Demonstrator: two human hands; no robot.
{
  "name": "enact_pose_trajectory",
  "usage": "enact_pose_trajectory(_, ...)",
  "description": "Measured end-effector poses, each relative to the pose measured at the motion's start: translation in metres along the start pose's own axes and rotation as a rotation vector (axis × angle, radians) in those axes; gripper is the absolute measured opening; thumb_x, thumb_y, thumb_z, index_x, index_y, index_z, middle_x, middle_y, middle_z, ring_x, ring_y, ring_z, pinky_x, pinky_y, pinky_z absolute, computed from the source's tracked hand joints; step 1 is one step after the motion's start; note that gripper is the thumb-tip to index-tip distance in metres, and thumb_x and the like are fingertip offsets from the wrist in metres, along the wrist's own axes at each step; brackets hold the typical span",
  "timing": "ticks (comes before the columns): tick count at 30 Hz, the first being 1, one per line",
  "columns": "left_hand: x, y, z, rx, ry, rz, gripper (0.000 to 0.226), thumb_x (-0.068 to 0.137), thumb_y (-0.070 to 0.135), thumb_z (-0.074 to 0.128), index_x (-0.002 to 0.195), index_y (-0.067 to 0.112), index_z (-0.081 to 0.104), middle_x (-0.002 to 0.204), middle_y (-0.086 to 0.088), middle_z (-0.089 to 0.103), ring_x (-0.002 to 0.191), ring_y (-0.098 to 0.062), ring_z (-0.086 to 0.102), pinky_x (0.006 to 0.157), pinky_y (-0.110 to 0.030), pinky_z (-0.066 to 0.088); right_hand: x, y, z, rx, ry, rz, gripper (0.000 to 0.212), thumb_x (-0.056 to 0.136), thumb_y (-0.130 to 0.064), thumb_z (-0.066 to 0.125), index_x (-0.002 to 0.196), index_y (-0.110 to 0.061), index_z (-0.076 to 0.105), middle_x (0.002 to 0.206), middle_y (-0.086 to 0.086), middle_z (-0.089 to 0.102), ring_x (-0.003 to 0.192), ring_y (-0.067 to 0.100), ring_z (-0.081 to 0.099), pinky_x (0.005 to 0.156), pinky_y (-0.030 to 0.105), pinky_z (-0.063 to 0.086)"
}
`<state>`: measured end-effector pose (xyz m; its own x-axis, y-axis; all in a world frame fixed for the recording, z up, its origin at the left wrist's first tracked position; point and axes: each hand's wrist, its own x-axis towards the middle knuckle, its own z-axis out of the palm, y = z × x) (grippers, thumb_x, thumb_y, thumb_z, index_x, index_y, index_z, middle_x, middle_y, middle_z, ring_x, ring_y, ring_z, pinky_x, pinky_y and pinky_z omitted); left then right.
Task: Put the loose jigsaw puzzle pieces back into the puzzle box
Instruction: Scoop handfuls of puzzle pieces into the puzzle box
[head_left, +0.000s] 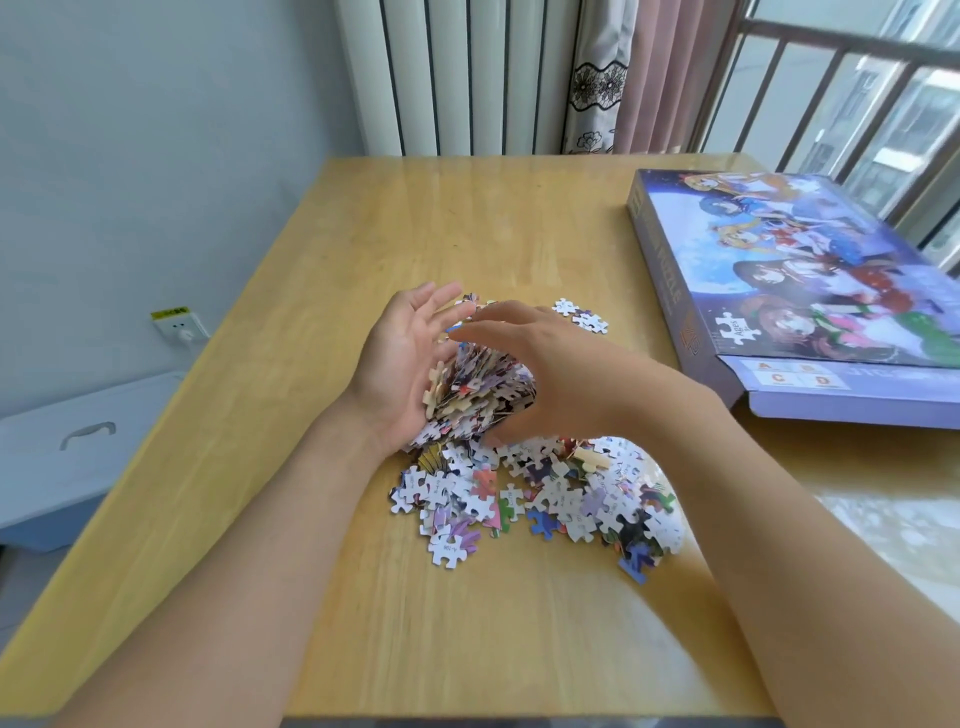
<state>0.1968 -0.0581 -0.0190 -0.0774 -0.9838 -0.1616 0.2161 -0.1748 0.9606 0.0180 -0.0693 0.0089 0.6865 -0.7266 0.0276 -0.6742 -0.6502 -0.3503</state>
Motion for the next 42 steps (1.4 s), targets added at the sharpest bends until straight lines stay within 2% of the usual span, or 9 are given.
enact_pose_trajectory(4,-0.002,0.000,0.006,-0.065,-0.014,0.005,0.055,0.102,0.050,0.028,0.147,0.024,0.046,0.145,0.002,0.054,0.131,-0.020,0.053,0.116,-0.049,0.034,0.002,-0.004,0.006,-0.041,0.029,-0.083,0.080,0.075,-0.044,0.082,0.146,-0.034,0.047,0.149,-0.007,0.044,0.133,0.020,0.044,0.109,0.032,0.037)
enact_pose_trajectory(13,0.005,0.003,-0.004,-0.153,0.117,0.092,0.048,0.103,0.043,0.037,0.136,0.013,0.055,0.135,-0.009,0.062,0.123,-0.023,0.062,0.109,-0.039,0.046,0.007,0.004,0.004,-0.041,0.122,-0.110,0.047,0.081,-0.027,0.082,0.125,-0.025,0.067,0.113,-0.004,0.066,0.104,0.020,0.060,0.086,0.042,0.051)
enact_pose_trajectory(19,0.000,-0.002,-0.008,0.098,0.225,0.276,0.051,0.092,0.050,0.040,0.122,0.017,0.064,0.123,-0.004,0.069,0.116,-0.015,0.065,0.101,-0.033,0.051,0.005,0.009,-0.006,0.122,0.290,-0.040,0.041,0.079,-0.023,0.084,0.118,-0.016,0.072,0.106,0.000,0.073,0.096,0.021,0.065,0.084,0.035,0.048)
enact_pose_trajectory(23,-0.005,-0.007,-0.006,0.231,0.271,0.372,0.035,0.104,0.036,0.039,0.115,0.018,0.068,0.118,0.001,0.070,0.114,-0.007,0.063,0.103,-0.036,0.048,-0.001,0.004,-0.015,0.281,0.374,0.059,0.023,0.078,-0.020,0.085,0.099,-0.015,0.075,0.086,-0.001,0.075,0.077,0.018,0.064,0.067,0.031,0.046)
enact_pose_trajectory(25,-0.009,-0.009,-0.002,0.291,0.255,0.412,0.033,0.106,0.029,0.040,0.115,0.015,0.069,0.115,0.008,0.069,0.109,0.002,0.062,0.098,-0.027,0.046,-0.006,0.004,-0.019,0.363,0.373,0.123,0.019,0.078,-0.021,0.085,0.090,-0.010,0.074,0.078,0.003,0.073,0.070,0.024,0.063,0.060,0.033,0.044)
enact_pose_trajectory(30,-0.018,-0.004,0.016,0.553,0.142,0.508,0.045,0.103,0.046,0.034,0.130,0.023,0.062,0.126,0.016,0.064,0.117,0.016,0.051,0.090,0.002,0.034,-0.034,0.010,-0.017,0.601,0.342,0.281,0.038,0.073,-0.030,0.090,0.071,-0.003,0.063,0.053,-0.006,0.048,0.049,0.011,0.037,0.051,0.025,0.027)
enact_pose_trajectory(36,-0.023,-0.015,0.071,0.538,0.051,0.451,0.046,0.109,0.041,0.022,0.137,0.027,0.056,0.137,0.013,0.055,0.129,0.001,0.047,0.093,0.002,0.032,-0.058,0.018,-0.010,0.626,0.360,0.356,0.044,0.071,-0.030,0.091,0.058,-0.011,0.053,0.048,-0.010,0.039,0.046,0.010,0.033,0.051,0.025,0.028)
enact_pose_trajectory(40,-0.027,-0.022,0.094,0.489,0.048,0.393,0.055,0.104,0.053,0.019,0.135,0.030,0.057,0.134,0.010,0.054,0.110,0.013,0.052,0.085,-0.003,0.040,-0.066,0.024,-0.006,0.572,0.417,0.374,0.039,0.075,-0.028,0.086,0.059,-0.014,0.054,0.048,-0.009,0.051,0.042,0.006,0.045,0.044,0.019,0.036)
enact_pose_trajectory(42,-0.026,-0.024,0.101,0.484,0.038,0.401,0.058,0.102,0.056,0.019,0.137,0.028,0.056,0.133,0.010,0.055,0.117,0.003,0.053,0.093,-0.013,0.043,-0.068,0.026,-0.004,0.585,0.411,0.351,0.028,0.078,-0.025,0.081,0.065,-0.010,0.061,0.052,-0.007,0.059,0.045,0.005,0.051,0.048,0.021,0.041)
